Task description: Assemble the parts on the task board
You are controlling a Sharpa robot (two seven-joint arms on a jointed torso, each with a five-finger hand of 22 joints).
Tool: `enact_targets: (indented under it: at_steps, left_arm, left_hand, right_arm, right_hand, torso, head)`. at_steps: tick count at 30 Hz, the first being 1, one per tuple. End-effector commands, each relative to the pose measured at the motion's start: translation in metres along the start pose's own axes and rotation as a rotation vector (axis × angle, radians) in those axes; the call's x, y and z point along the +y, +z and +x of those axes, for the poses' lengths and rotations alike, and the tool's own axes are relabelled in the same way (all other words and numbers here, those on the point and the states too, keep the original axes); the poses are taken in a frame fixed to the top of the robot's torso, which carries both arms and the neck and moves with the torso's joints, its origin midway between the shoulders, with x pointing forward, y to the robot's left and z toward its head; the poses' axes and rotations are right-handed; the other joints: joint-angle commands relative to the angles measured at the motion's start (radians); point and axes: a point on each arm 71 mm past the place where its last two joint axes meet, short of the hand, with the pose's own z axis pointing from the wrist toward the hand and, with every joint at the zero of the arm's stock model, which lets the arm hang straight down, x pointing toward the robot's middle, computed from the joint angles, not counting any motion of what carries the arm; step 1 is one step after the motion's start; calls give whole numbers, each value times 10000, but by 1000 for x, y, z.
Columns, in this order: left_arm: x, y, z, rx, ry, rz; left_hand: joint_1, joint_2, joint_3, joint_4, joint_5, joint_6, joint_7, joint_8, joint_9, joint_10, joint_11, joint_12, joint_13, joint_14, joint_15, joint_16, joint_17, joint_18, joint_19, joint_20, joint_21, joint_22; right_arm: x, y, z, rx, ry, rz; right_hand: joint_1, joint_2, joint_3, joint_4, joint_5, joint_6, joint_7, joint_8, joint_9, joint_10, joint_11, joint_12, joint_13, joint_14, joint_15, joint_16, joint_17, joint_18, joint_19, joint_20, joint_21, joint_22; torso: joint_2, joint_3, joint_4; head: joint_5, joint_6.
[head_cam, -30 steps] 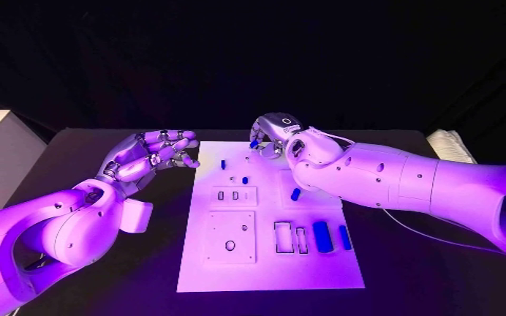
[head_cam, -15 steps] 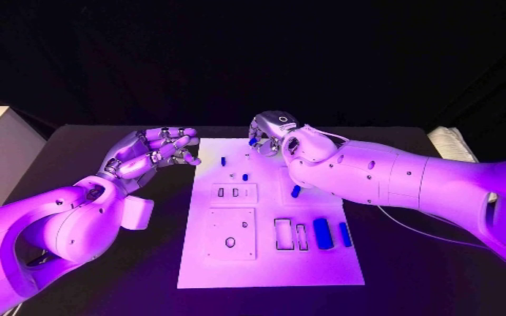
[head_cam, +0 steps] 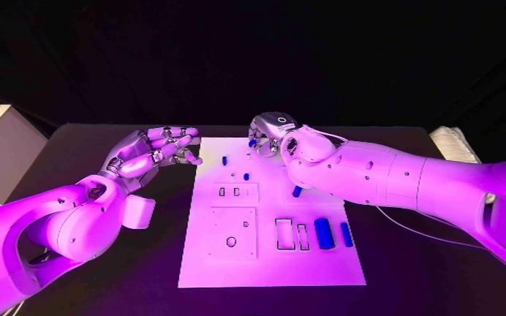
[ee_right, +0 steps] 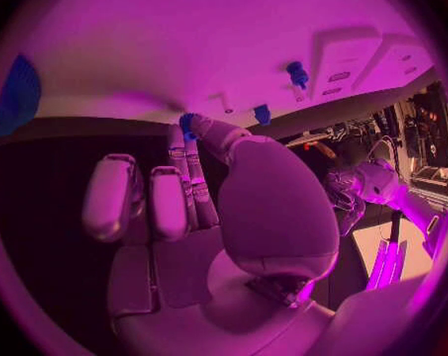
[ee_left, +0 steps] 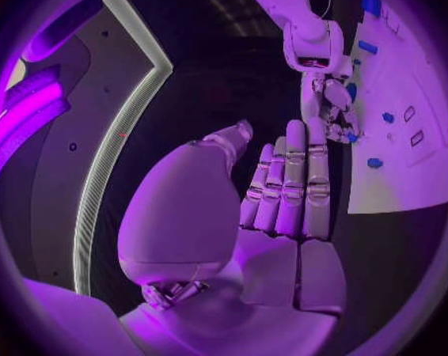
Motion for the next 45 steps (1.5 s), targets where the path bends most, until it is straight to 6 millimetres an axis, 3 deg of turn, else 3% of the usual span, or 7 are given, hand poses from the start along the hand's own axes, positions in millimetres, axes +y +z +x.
enact_targets:
  at_steps: [1,13,19,20,22,26,45]
  left_arm:
    - [-1,1,2,242,-135,65]
    - [-1,1,1,211,-119,56]
    - [-1,2,0,185,-106,49]
    - [-1,2,0,179,-103,48]
    - [-1,1,-1,156,-93,45]
    - [-1,1,-3,118,-74,43]
    - [-1,0,-9,6,-16,3]
  left_hand:
    - [-73,-11,57,-35,-2,-23,41,-58,-12,-56,3,-45,-3,-98,-19,55,12,-37,-100,13,61,16]
    - [-73,-11,57,-35,-2,-23,41,-58,-12,-56,3,-45,-3,-98,-19,55,12,-37,-100,13,61,16]
    - [-73,-11,57,-35,-2,-23,41,-58,-12,-56,3,-45,-3,-98,-19,55,12,-37,-100,13,61,16]
    - [-73,-11,57,-35,-2,-23,41,-58,-12,-56,3,-45,-3,-98,-19,55,12,-37,-100,13,61,16]
    - [-66,-2,69,-49,-2,-28,43,-65,-12,-66,5,-44,-2,-114,-17,57,15,-35,-117,17,68,22]
    - [-66,-2,69,-49,-2,-28,43,-65,-12,-66,5,-44,-2,-114,-17,57,15,-35,-117,17,68,22]
    - [-66,0,73,-56,-3,-33,45,-70,-13,-74,7,-44,-2,-122,-15,59,17,-34,-125,19,72,25]
  right_arm:
    - [0,0,4,268,-143,-9]
    - [6,0,6,245,17,-197]
    - [1,0,5,204,41,-63]
    - [0,-1,5,188,46,-54]
    - [-2,-2,4,120,74,-36]
    - [-10,-12,0,-28,190,-13]
    - [-89,-66,-42,-64,1657,1598]
  right_hand:
    - [42,83,17,10,30,-75,-9,-4,660,200,-204,29,12,226,-28,-43,-46,-51,-9,15,3,-26]
    - [-53,-32,56,31,-26,-276,71,-96,695,18,-127,-23,-10,188,32,-102,-173,-36,-83,63,-57,-82]
    - [-505,-735,-236,271,0,-1378,587,-776,522,-1647,399,-39,-416,-87,462,-561,-982,191,-692,408,-1177,-1390]
    - [-510,-783,-426,289,-50,-1582,613,-905,483,-2044,457,-37,-518,-218,512,-763,-1309,293,-916,458,-1632,-1923]
    - [400,-200,-3120,609,76,-2110,538,-1264,417,-3196,508,155,-777,-589,563,-1268,-2132,578,-1445,584,-2970,-3319]
    - [1736,-233,-4663,2153,151,-2112,464,-1387,423,-3601,526,494,-774,-658,585,-1326,-2437,620,-1363,603,-3469,-3708]
    - [1835,-194,-4203,2713,377,-1396,501,-1341,429,-1207,241,1226,-604,241,351,130,-77,89,-120,397,-957,-726]
  torso:
    - [13,-7,9]
    - [30,-12,-17]
    - [25,-9,-29]
    - [25,-3,-25]
    - [25,3,-33]
    - [26,7,-21]
    - [48,106,-190]
  head:
    - [-2,14]
    - [15,33]
    - [33,20]
    - [30,25]
    - [20,23]
    - [2,55]
    - [14,197]
